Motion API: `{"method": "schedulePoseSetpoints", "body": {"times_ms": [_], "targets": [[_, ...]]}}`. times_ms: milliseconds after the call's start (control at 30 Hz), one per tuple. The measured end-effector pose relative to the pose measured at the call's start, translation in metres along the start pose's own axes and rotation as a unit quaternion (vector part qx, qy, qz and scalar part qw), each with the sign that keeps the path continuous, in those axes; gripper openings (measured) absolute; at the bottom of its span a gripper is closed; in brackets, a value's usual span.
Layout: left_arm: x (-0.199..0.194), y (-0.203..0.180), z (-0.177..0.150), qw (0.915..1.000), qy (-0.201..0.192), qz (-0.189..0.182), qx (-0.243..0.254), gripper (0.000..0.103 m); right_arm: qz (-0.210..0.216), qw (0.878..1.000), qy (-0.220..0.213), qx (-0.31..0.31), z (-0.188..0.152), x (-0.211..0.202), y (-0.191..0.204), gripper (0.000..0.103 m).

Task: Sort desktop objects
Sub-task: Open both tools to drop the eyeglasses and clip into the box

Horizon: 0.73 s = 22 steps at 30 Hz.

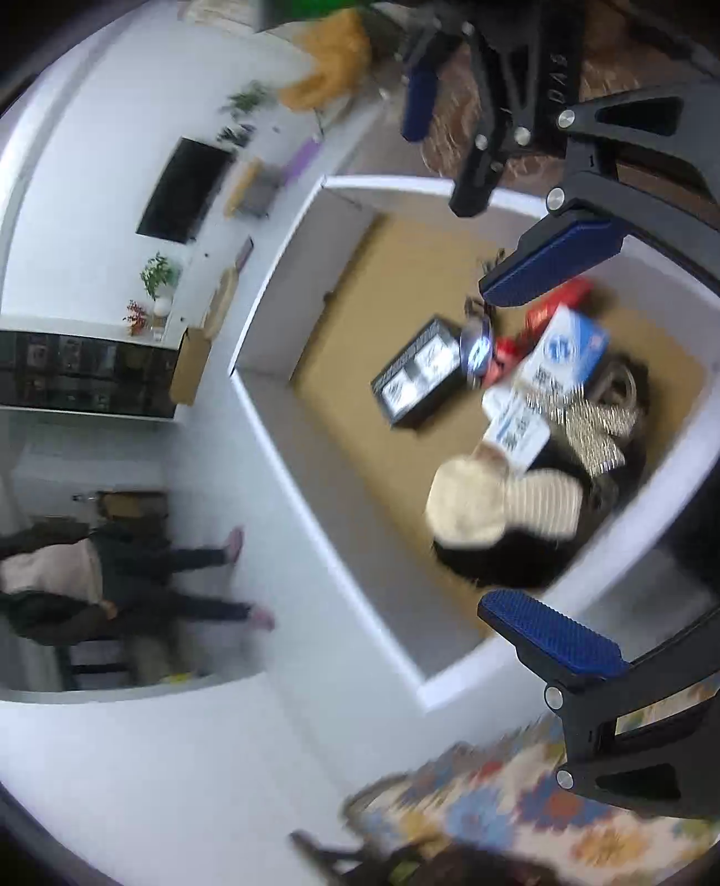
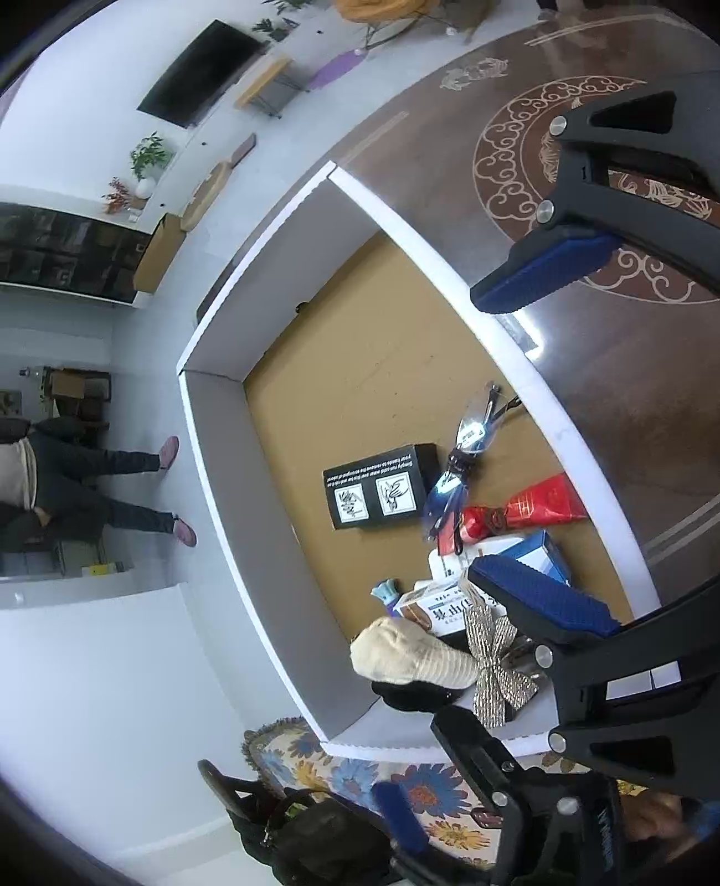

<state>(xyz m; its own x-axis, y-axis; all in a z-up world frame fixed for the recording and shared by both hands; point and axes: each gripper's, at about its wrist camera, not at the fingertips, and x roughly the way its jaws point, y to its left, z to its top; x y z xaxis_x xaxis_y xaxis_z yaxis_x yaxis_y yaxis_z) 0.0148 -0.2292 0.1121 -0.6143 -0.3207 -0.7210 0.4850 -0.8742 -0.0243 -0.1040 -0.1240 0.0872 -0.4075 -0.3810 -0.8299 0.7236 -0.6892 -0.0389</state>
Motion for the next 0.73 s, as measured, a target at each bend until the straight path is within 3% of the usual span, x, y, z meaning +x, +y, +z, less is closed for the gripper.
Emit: {"method": "schedulePoseSetpoints", "body": {"times_ms": [367,733], "targets": [[-0.012,-0.001,-0.003,0.9989,0.002,0.039,0.025,0.103,0.025,0.999,0.004,0.024,0.003,0.009,-0.001,0.09],[-0.008,-0.003,-0.004,0.9999,0.002,0.001,0.013,0.103,0.029,0.999,0.012,0.025,0.003,0.022,0.002,0.09]]}}
